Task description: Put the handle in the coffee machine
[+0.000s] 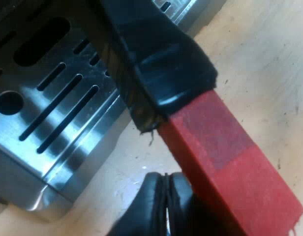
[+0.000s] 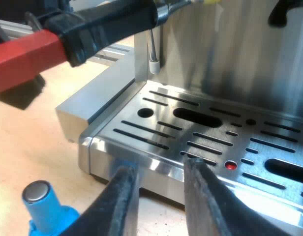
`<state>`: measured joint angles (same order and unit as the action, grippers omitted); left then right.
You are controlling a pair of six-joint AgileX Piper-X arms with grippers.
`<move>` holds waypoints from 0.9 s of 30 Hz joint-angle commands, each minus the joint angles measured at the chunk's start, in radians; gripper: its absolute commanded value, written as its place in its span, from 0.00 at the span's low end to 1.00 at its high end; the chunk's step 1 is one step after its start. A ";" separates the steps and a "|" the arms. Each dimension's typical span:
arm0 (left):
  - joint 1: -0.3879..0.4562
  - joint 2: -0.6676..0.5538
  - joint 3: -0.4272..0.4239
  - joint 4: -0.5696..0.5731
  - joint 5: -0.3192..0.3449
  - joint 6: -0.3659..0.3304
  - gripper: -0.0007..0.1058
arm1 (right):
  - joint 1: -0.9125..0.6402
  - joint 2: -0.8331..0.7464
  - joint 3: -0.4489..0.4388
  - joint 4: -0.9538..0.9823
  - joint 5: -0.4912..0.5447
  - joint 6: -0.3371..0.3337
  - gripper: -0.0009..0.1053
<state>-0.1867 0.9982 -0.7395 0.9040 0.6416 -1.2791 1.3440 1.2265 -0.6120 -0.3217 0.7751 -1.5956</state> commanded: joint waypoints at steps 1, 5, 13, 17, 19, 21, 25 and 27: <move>-0.032 -0.011 -0.001 -0.045 0.075 -0.059 0.01 | 0.016 -0.065 0.000 0.057 -0.001 0.005 0.27; -0.081 -0.011 -0.001 -0.069 0.047 -0.154 0.01 | 0.023 -0.138 0.000 0.103 -0.001 0.005 0.27; -0.182 -0.011 0.001 -0.202 -0.086 -0.446 0.01 | 0.023 -0.231 0.000 0.194 0.007 0.005 0.27; -0.216 -0.009 0.001 -0.263 -0.089 -0.568 0.01 | 0.023 -0.246 0.000 0.216 0.014 0.005 0.27; -0.246 -0.009 0.001 -0.279 -0.085 -0.595 0.01 | 0.023 -0.246 0.000 0.218 0.014 0.005 0.27; -0.268 -0.009 0.001 -0.279 -0.083 -0.617 0.01 | 0.023 -0.246 0.000 0.227 0.014 0.005 0.27; -0.313 -0.009 0.001 -0.293 -0.084 -0.624 0.01 | 0.023 -0.246 0.000 0.230 0.014 0.005 0.27; -0.323 -0.009 0.001 -0.331 -0.084 -0.634 0.01 | 0.023 -0.246 0.000 0.230 0.014 0.005 0.27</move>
<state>-0.4771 1.0001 -0.7192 0.6874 0.4242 -1.9014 1.3648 0.9904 -0.6120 -0.0880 0.7811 -1.5926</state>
